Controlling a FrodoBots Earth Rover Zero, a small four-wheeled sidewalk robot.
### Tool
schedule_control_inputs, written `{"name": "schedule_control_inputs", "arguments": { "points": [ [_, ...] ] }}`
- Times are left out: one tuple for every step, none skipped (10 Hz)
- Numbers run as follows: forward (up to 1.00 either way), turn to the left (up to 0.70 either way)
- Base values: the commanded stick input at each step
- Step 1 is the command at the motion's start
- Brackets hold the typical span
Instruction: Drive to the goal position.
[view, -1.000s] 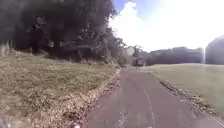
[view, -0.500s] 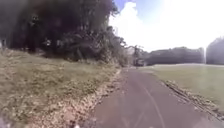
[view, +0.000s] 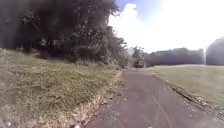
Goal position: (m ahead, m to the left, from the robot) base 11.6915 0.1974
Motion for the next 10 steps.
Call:
{"name": "schedule_control_inputs", "arguments": {
  "points": [
    [0.7, -0.35],
    [0.7, -0.35],
    [0.7, -0.35],
    [0.7, -0.35],
    [0.7, -0.35],
    [0.7, -0.35],
    [0.7, -0.35],
    [0.7, -0.35],
    [0.7, -0.35],
    [0.7, -0.35]
  ]
}}
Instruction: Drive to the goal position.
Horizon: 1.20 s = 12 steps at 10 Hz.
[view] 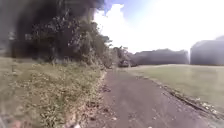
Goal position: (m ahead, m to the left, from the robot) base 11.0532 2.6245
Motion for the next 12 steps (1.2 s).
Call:
{"name": "schedule_control_inputs", "arguments": {
  "points": [
    [0.7, -0.35],
    [0.7, -0.35],
    [0.7, -0.35],
    [0.7, -0.35],
    [0.7, -0.35],
    [0.7, -0.35],
    [0.7, -0.23],
    [0.7, -0.1],
    [0.7, 0.0],
    [0.7, 0.0],
    [0.7, 0.0],
    [0.7, 0.16]
  ]
}}
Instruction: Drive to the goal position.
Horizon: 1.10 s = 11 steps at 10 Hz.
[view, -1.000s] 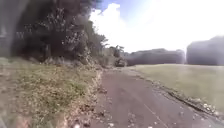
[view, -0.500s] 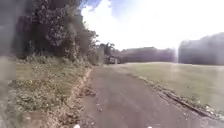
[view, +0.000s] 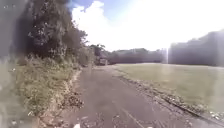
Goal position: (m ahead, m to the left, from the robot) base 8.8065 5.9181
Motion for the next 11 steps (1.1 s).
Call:
{"name": "schedule_control_inputs", "arguments": {
  "points": [
    [0.7, 0.32],
    [0.7, 0.35],
    [0.7, 0.35],
    [0.7, 0.35],
    [0.7, 0.35],
    [0.7, 0.35],
    [0.7, 0.35],
    [0.7, 0.35],
    [0.7, 0.35],
    [0.7, 0.35],
    [0.7, 0.35]
  ]
}}
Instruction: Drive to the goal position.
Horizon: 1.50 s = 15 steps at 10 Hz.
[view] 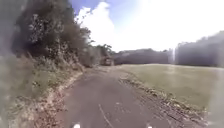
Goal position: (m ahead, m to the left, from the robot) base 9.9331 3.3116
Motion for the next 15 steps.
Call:
{"name": "schedule_control_inputs", "arguments": {
  "points": [
    [0.7, 0.25],
    [0.7, 0.11],
    [0.7, 0.0],
    [0.7, 0.0],
    [0.7, 0.0],
    [0.7, 0.0],
    [0.7, 0.0],
    [0.7, 0.0],
    [0.7, 0.0],
    [0.7, 0.0],
    [0.7, 0.0],
    [0.7, 0.0],
    [0.7, 0.0],
    [0.7, 0.0],
    [0.7, 0.0]
  ]
}}
